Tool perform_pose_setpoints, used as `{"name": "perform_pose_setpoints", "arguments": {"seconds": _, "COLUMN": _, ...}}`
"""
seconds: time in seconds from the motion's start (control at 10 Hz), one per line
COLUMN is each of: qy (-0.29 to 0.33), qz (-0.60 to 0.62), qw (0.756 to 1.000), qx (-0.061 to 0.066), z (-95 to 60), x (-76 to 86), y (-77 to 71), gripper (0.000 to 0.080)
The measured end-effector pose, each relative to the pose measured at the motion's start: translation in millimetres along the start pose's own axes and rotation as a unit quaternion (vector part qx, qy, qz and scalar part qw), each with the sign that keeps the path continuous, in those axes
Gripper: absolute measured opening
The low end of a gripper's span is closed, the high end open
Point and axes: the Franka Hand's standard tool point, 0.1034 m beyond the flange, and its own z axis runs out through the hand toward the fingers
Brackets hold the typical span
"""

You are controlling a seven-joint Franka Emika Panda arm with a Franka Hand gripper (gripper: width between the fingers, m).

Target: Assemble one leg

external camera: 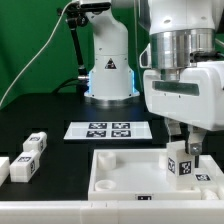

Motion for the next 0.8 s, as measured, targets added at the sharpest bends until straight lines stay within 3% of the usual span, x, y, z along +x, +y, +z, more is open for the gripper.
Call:
{"name": "perform_pose_setpoints", "arguments": {"seconds": 0.1, "qy": 0.000, "qz": -0.032, "qw": 0.999, "qx": -0.001, "z": 0.0, "x": 0.1, "y": 0.2, "gripper": 0.0464}}
{"name": "perform_pose_setpoints", "arguments": {"seconds": 0.2, "qy": 0.001, "qz": -0.081, "qw": 0.997, "qx": -0.001, "z": -0.1, "x": 0.5, "y": 0.0, "gripper": 0.0615}}
{"name": "perform_pose_setpoints", "arguments": {"seconds": 0.3, "qy": 0.001, "qz": -0.117, "qw": 0.993, "qx": -0.001, "z": 0.0, "x": -1.6, "y": -0.4, "gripper": 0.0640}}
{"name": "perform_pose_setpoints", "arguments": {"seconds": 0.8, "qy": 0.014, "qz": -0.370, "qw": 0.929, "qx": 0.010, "z": -0.4, "x": 0.5, "y": -5.0, "gripper": 0.0649}}
